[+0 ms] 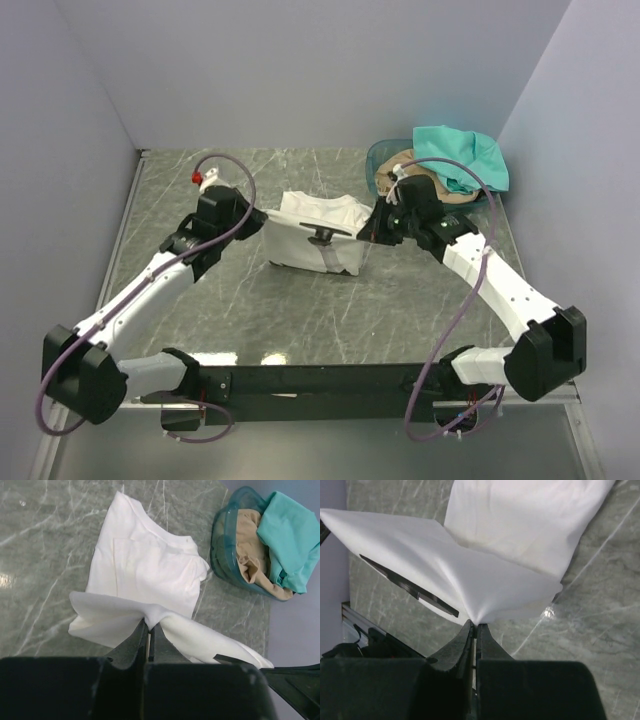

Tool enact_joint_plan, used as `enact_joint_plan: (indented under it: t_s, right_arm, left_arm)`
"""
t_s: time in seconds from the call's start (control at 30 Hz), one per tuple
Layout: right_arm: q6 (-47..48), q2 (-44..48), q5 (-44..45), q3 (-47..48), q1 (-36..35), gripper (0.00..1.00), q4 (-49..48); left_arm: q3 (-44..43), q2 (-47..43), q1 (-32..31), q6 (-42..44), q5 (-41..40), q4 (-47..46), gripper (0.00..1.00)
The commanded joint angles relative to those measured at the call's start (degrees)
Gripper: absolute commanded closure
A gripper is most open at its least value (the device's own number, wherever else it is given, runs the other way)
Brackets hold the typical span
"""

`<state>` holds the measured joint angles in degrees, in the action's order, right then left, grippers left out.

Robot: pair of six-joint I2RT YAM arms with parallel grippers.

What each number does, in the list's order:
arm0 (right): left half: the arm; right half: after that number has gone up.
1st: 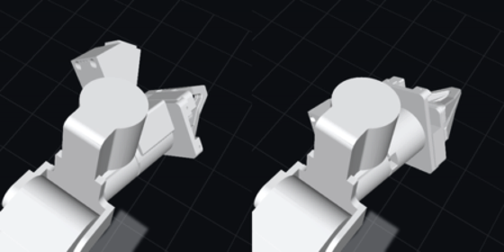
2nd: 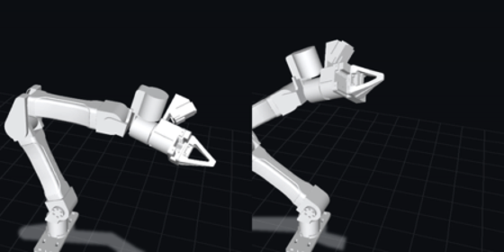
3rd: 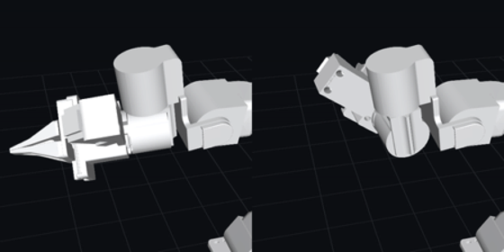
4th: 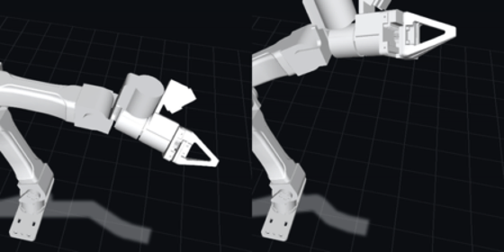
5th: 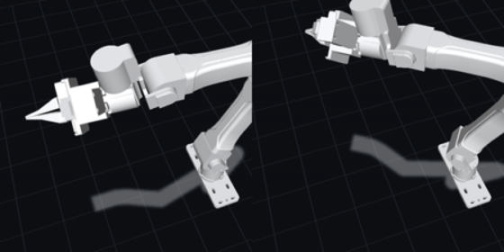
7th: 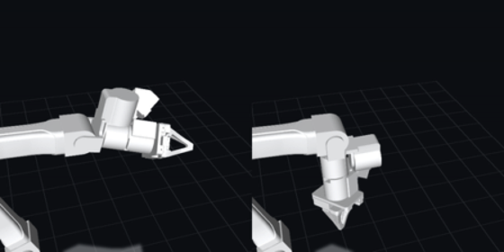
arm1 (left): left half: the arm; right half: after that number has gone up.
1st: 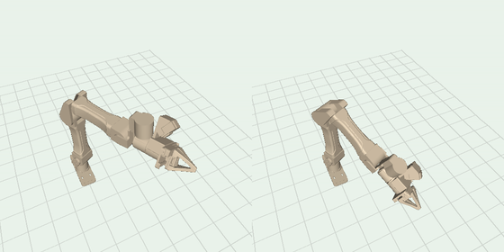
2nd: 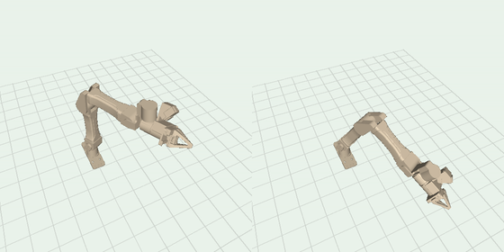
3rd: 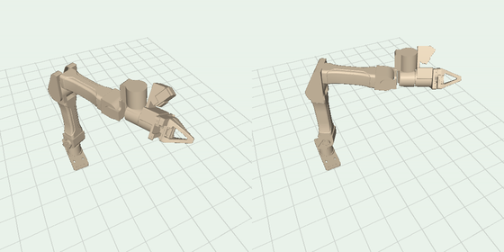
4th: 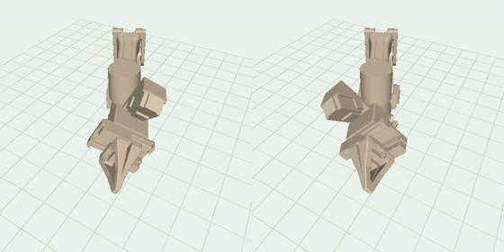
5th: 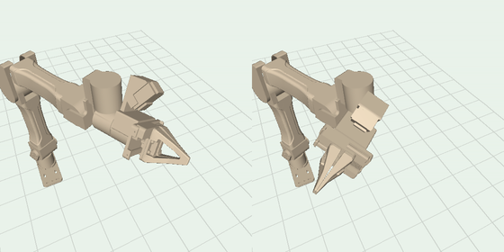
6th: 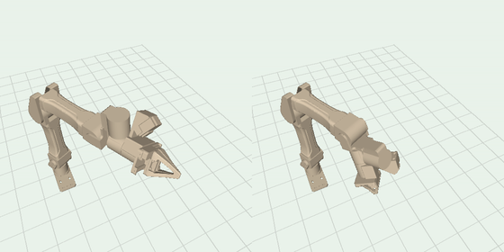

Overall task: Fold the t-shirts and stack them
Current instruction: Fold the tshirt

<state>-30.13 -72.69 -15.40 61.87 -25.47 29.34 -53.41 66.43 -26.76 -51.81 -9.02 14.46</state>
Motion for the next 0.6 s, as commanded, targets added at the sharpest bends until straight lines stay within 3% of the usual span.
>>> enact_joint_plan:
  t_s: [0.0, 0.23, 0.57]
  right_arm:
    - [2.35, -2.19, -4.36, 3.96, 2.62, 1.0, -2.7]
    - [3.32, -8.95, -7.63, 9.05, 6.31, 1.0, -3.07]
    - [2.98, -16.78, -4.92, 14.42, 9.21, 1.0, -3.15]
  left_arm:
    - [-5.03, 3.68, 2.24, 3.91, 1.72, -4.96, 0.99]
    - [-13.37, 13.8, 5.4, 6.02, 5.85, -6.64, 0.99]
    - [-23.14, 26.63, 8.22, 8.22, 9.8, -6.29, 0.99]
